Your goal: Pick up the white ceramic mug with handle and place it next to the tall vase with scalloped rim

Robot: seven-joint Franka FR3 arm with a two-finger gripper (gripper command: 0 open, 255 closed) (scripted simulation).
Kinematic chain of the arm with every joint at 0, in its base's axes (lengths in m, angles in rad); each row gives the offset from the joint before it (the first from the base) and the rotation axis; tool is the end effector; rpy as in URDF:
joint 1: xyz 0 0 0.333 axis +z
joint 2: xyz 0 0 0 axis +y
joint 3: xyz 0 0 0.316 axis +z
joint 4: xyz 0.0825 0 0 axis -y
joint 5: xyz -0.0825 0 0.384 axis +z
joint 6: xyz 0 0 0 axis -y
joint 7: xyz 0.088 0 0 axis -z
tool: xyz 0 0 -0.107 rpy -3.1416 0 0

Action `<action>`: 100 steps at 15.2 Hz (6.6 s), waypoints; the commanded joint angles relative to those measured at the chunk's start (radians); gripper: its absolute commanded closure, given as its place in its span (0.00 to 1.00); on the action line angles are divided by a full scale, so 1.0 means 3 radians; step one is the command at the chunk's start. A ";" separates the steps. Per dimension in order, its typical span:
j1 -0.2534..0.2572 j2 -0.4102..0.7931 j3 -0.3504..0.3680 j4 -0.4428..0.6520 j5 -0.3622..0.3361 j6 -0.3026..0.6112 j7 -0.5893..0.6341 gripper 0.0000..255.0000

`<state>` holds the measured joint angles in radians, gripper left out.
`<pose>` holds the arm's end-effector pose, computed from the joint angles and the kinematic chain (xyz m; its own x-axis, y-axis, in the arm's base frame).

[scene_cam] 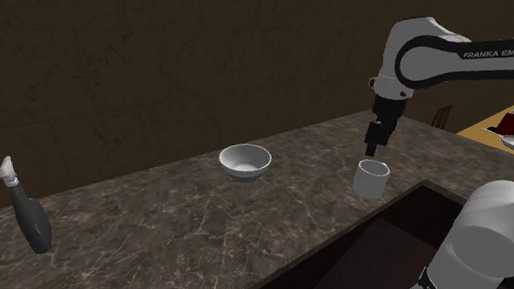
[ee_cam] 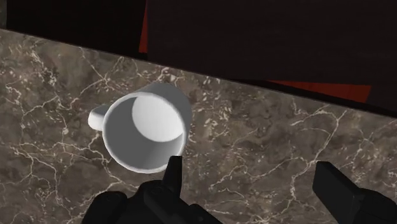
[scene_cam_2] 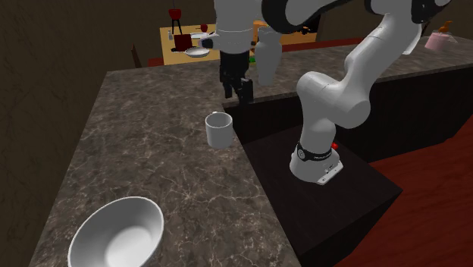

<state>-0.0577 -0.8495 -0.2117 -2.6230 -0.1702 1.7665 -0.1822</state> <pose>0.2854 -0.0989 0.4930 0.9997 0.0194 -0.0167 0.0195 -0.9998 0.0050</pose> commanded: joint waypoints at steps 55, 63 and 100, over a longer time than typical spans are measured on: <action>-0.0058 0.0215 -0.0433 -0.0001 -0.0239 0.0381 -0.0590 1.00; -0.0029 0.0192 -0.0358 0.0339 -0.0171 0.0019 -0.0600 1.00; 0.0103 0.0698 -0.0173 0.2356 0.0054 -0.1496 -0.0693 1.00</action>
<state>-0.0277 -0.6445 -0.2651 -1.9307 -0.1555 1.3279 -0.3903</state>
